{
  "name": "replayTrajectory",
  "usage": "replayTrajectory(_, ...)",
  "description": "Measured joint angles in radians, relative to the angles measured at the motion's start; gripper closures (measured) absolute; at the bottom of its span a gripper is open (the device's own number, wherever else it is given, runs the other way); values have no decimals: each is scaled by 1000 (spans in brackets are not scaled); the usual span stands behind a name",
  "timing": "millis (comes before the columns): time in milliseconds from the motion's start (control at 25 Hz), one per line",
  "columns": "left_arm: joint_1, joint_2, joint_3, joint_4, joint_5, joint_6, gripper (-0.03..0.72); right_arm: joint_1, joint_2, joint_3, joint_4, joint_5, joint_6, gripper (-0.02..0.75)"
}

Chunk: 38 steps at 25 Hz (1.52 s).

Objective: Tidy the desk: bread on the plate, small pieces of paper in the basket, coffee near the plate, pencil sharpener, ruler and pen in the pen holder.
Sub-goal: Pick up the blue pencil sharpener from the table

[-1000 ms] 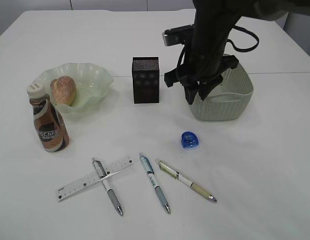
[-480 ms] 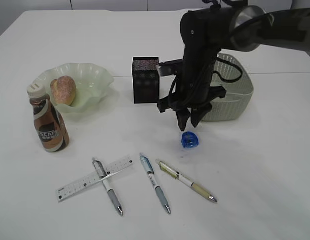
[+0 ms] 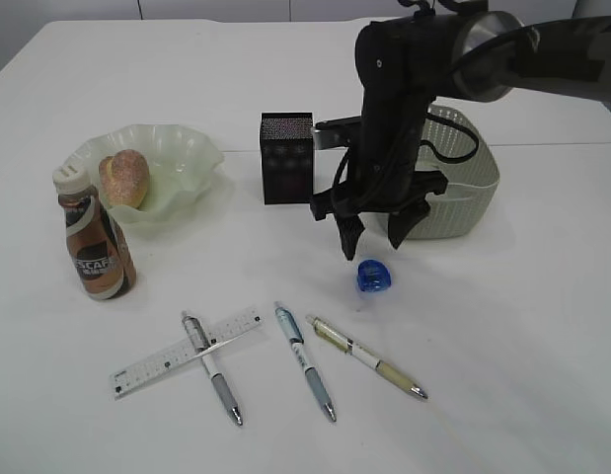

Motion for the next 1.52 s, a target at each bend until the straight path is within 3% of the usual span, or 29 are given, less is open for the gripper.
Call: replayTrajectory(1520,0,0,0,0,0,0,308,0,82,0,-14,-4,13,219)
